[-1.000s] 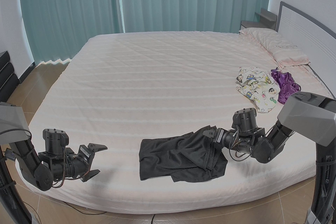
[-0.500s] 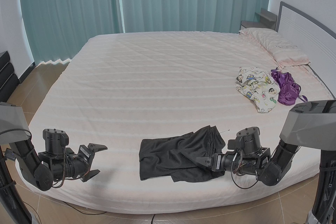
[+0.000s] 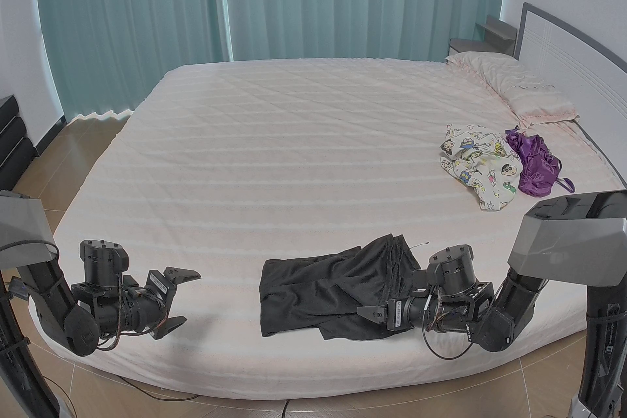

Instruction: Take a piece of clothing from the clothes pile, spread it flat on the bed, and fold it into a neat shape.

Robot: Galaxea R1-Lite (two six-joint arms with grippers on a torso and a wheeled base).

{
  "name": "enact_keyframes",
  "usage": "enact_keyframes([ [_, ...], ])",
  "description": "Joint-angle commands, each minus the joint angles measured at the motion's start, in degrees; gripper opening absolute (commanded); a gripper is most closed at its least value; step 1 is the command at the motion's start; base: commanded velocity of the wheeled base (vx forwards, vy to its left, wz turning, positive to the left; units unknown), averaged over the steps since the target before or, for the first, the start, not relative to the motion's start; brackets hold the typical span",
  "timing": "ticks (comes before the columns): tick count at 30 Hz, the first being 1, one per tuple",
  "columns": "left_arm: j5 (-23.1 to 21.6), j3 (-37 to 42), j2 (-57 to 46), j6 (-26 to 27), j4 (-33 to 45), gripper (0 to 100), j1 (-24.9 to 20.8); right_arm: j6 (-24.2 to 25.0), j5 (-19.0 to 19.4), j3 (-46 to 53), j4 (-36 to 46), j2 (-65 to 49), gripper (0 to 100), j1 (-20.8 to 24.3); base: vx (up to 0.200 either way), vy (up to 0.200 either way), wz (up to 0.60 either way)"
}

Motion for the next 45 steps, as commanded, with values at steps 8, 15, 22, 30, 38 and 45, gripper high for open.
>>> enact_keyframes([
  [8, 0.0, 0.0, 0.1, 0.0, 0.0, 100, 0.0, -1.9, -0.2, -2.0, 0.9, 1.6, 100, 1.1, 0.000, 0.000, 0.00],
  [15, 0.0, 0.0, 0.1, 0.0, 0.0, 100, 0.0, -5.3, -1.0, -1.9, 2.5, 1.3, 0, 1.0, 0.000, 0.000, 0.00],
  [22, 0.0, -0.1, 0.1, 0.0, 0.0, 100, 0.0, -9.5, -4.5, 0.0, 2.9, -0.4, 0, -0.5, 0.000, 0.000, 0.00],
  [30, 0.0, -0.1, 0.1, -0.1, 0.0, 100, 0.0, -9.9, -3.3, 5.4, 2.9, -6.5, 0, -3.5, 0.000, 0.000, 0.00],
  [38, 0.1, 0.0, 0.1, -0.1, 0.0, 100, 0.0, -11.8, -0.3, 10.2, 2.9, -8.9, 0, -7.1, 0.000, 0.000, 0.00],
  [45, 0.1, 0.0, 0.1, -0.1, 0.0, 100, 0.0, -15.3, -0.2, 10.9, 3.0, -8.2, 0, -9.0, 0.000, 0.000, 0.00],
])
